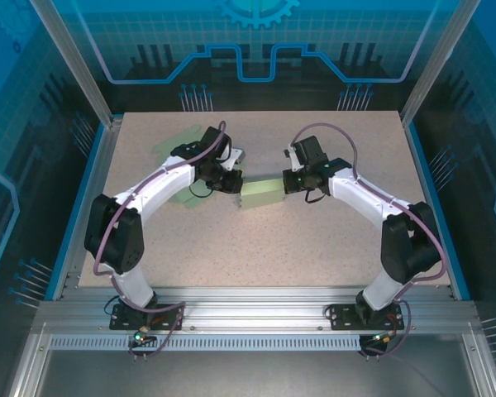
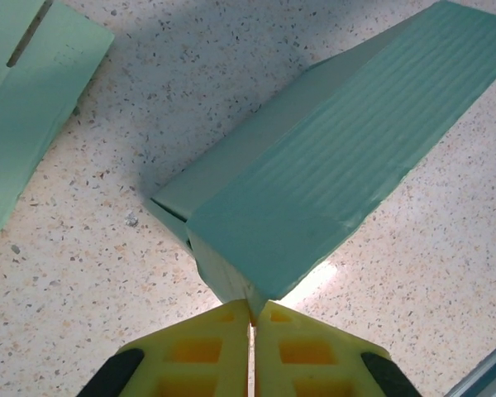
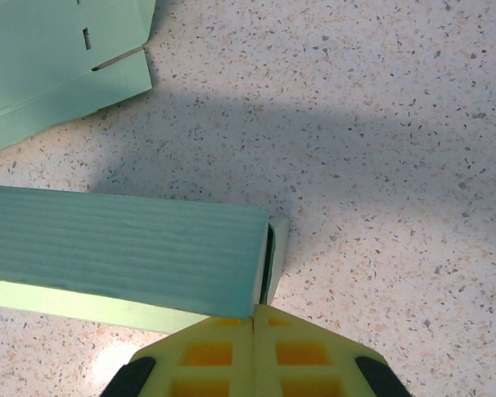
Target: Fold the paper box
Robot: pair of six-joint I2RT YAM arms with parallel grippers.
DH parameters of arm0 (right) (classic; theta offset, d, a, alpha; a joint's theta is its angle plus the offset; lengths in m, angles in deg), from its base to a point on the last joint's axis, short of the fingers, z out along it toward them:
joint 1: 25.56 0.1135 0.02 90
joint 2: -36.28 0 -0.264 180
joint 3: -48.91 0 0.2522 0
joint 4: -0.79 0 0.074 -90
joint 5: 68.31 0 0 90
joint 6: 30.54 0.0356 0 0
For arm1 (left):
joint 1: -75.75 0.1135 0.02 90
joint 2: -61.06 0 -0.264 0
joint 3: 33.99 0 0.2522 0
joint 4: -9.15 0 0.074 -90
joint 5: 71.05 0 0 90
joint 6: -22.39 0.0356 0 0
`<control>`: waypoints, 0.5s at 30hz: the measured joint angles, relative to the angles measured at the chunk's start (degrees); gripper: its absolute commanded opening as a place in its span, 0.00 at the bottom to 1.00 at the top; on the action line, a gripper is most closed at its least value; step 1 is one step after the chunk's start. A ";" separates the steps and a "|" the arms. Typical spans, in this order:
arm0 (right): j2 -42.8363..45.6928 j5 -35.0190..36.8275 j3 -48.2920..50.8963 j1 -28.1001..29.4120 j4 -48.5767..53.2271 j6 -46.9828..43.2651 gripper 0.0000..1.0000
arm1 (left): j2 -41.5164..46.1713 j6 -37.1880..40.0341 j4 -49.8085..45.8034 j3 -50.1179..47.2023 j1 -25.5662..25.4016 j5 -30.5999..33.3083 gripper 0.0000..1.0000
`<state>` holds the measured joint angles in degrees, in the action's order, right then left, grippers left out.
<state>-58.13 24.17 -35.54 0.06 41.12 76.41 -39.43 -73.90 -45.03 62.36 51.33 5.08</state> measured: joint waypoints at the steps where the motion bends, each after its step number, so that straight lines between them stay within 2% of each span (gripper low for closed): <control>1: -0.13 0.02 -0.24 0.02 0.20 -0.02 0.00 | -0.09 -0.11 -0.11 0.22 0.22 -0.39 0.10; 15: -1.64 0.55 -2.45 0.33 2.16 -0.76 0.00 | -2.05 -1.31 -2.71 3.54 3.30 -6.25 0.02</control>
<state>-59.77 24.71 -37.99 0.39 43.28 75.65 -41.48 -75.21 -47.74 65.90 54.63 -1.17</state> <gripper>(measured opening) 0.058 0.057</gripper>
